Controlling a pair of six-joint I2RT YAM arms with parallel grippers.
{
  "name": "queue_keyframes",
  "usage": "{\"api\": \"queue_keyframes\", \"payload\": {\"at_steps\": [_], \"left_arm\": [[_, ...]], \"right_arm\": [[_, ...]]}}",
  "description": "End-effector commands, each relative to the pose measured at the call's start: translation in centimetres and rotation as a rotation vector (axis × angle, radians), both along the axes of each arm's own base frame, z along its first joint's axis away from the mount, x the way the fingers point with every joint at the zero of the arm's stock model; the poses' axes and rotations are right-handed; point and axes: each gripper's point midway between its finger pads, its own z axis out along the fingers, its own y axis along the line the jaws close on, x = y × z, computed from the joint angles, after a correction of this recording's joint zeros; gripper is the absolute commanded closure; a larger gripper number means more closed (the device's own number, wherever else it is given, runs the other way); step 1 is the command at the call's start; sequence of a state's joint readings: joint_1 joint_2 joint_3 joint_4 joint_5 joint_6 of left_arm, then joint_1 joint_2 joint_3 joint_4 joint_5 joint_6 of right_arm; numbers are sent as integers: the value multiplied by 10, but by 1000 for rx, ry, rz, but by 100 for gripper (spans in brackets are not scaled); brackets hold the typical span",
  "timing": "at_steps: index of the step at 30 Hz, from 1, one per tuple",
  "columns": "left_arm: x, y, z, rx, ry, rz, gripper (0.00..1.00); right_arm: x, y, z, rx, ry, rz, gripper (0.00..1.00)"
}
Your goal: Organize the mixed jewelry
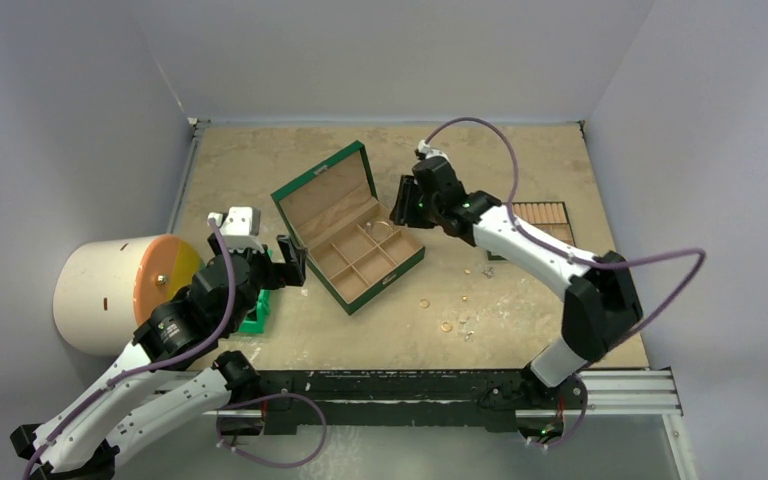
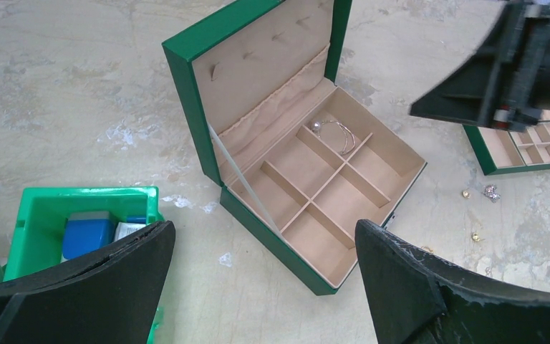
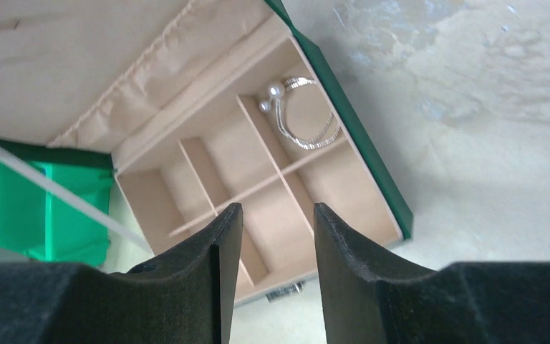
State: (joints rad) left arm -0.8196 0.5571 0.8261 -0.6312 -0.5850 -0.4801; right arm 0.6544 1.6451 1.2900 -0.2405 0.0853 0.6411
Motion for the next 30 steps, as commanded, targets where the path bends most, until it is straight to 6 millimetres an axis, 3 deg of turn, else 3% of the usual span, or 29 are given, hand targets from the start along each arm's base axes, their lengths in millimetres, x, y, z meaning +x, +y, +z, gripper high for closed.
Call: {"api": "queue_keyframes", "payload": {"at_steps": [1, 9, 11, 16, 23, 30], "left_arm": [[2, 0, 7, -26, -16, 15, 3], [3, -1, 7, -24, -13, 14, 3], [2, -2, 7, -26, -14, 11, 3], [2, 0, 8, -30, -18, 15, 3], [1, 1, 9, -33, -22, 19, 3], [1, 2, 8, -30, -22, 23, 3]], "right_arm": [[-26, -40, 27, -64, -62, -22, 56], [-32, -136, 50, -289, -137, -160, 56], [-29, -163, 49, -349, -142, -197, 56], [-22, -207, 31, -437, -108, -253, 57], [-6, -241, 1, -417, -26, -308, 58], [7, -262, -48, -351, 134, -332, 62]]}}
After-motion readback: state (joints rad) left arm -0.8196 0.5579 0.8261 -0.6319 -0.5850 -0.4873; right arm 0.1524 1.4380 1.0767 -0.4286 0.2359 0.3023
